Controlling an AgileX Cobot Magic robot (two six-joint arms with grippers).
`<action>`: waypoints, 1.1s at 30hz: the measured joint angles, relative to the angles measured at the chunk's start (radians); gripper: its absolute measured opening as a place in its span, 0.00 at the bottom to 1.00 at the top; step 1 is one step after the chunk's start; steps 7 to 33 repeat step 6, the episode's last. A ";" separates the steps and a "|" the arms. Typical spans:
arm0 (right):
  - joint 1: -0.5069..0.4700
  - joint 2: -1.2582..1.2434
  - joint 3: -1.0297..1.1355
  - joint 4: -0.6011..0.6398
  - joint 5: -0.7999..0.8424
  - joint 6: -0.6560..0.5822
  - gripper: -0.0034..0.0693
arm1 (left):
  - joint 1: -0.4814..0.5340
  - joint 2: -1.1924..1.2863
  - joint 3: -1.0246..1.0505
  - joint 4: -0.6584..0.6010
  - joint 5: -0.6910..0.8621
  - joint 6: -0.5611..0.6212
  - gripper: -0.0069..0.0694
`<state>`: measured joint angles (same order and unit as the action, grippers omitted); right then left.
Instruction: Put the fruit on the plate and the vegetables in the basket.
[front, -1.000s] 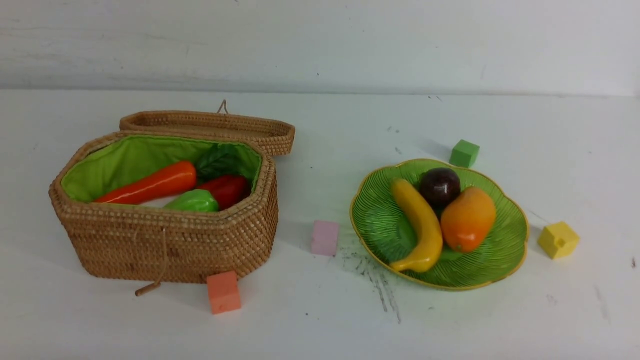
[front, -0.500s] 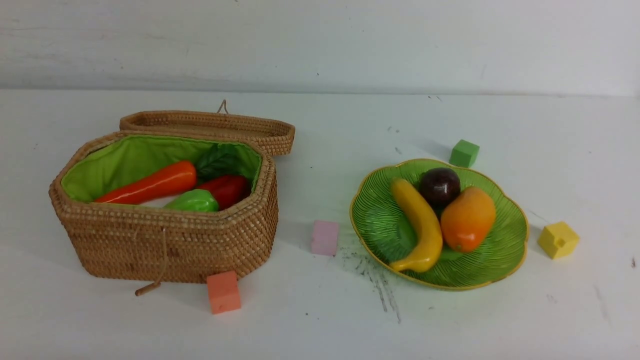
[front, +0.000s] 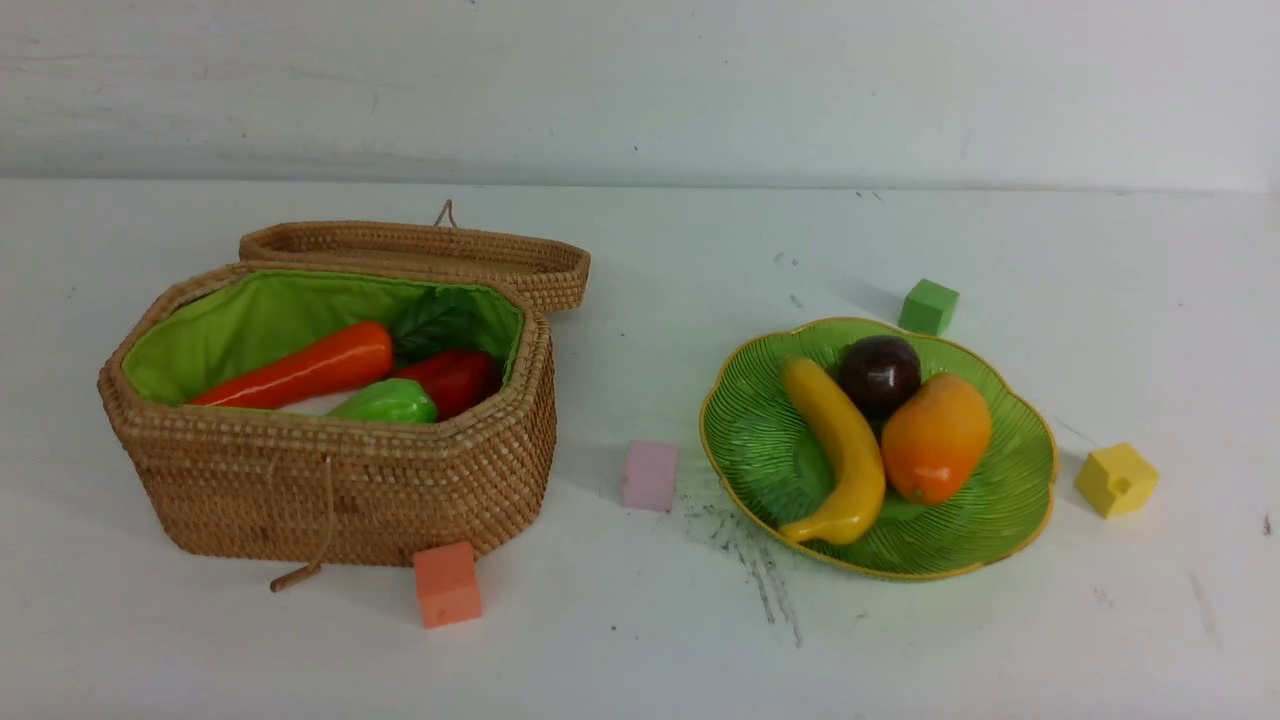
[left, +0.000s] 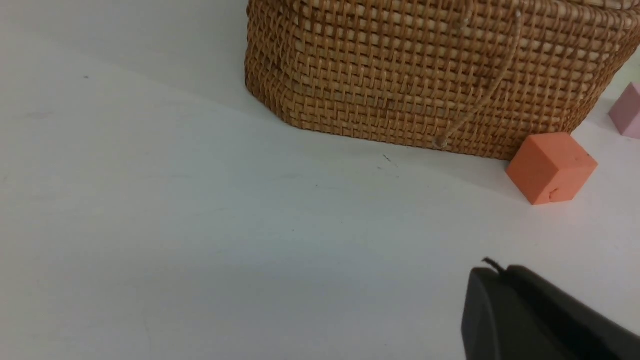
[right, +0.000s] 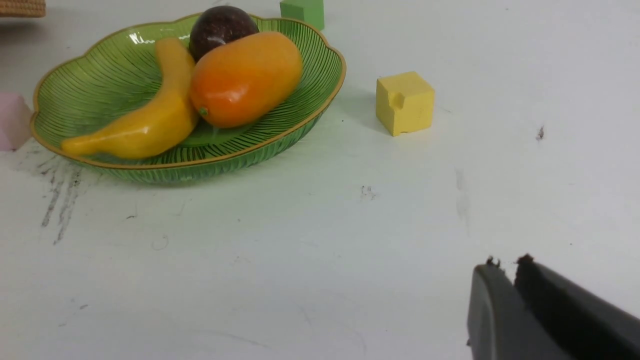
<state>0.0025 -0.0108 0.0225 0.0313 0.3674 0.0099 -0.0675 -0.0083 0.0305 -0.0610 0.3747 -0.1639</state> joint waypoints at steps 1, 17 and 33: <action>0.000 0.000 0.000 0.000 0.000 0.000 0.15 | 0.000 0.000 0.000 0.000 0.000 0.000 0.08; 0.000 0.000 0.000 0.000 0.000 0.000 0.15 | 0.000 0.000 0.000 0.000 0.000 0.000 0.08; 0.000 0.000 0.000 0.000 0.000 0.000 0.15 | 0.000 0.000 0.000 0.000 0.000 0.000 0.08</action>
